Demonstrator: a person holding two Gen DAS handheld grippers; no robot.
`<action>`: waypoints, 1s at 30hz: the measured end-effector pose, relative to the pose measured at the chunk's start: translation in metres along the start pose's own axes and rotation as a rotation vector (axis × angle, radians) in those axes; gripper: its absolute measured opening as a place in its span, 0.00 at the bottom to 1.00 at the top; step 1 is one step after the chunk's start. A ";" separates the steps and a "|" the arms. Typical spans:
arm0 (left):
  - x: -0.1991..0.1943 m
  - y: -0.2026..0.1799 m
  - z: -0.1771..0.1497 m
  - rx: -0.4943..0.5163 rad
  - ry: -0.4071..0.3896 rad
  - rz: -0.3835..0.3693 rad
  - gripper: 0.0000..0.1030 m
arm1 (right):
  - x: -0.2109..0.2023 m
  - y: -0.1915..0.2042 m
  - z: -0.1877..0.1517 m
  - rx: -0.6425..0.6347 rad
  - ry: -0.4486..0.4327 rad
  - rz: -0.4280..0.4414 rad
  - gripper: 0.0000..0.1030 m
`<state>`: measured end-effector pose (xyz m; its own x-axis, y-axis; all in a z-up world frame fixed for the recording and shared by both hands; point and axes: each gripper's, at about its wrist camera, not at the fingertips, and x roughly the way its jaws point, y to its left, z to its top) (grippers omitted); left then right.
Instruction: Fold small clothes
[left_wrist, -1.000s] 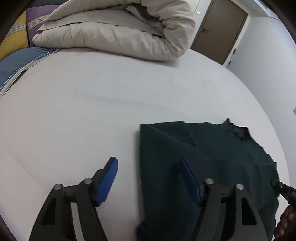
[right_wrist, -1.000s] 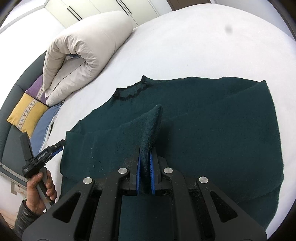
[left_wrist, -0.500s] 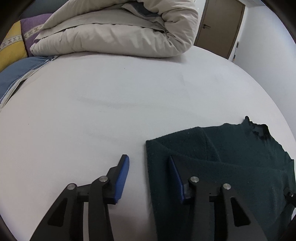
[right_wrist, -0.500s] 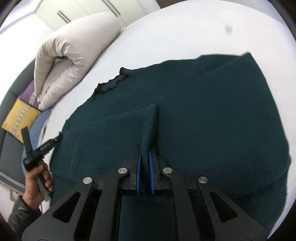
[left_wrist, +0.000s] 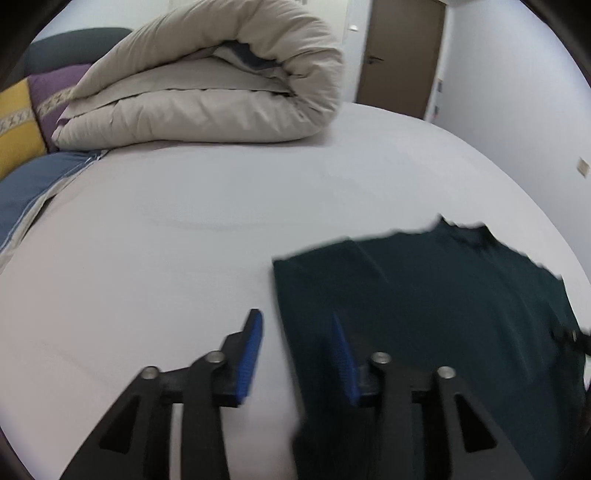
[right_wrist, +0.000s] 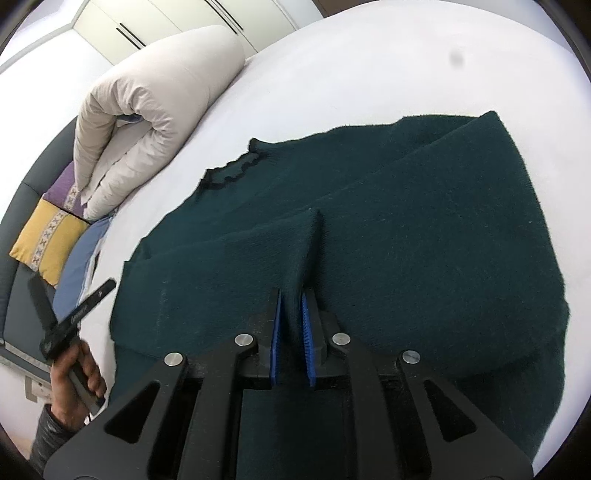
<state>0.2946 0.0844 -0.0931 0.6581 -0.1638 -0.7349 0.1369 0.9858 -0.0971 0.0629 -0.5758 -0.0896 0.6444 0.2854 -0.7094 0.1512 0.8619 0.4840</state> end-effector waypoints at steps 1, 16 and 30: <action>-0.004 -0.002 -0.006 0.010 0.007 -0.005 0.52 | -0.001 0.001 0.000 -0.007 0.003 0.002 0.14; 0.013 -0.002 -0.046 0.050 0.057 0.019 0.56 | 0.009 -0.014 0.001 -0.036 0.016 -0.105 0.06; 0.004 0.016 -0.047 -0.035 0.072 -0.055 0.61 | -0.031 -0.048 -0.018 0.076 -0.077 -0.040 0.10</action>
<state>0.2642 0.1010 -0.1289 0.5955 -0.2158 -0.7738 0.1445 0.9763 -0.1611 0.0222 -0.6182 -0.1005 0.6920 0.2159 -0.6889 0.2325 0.8367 0.4958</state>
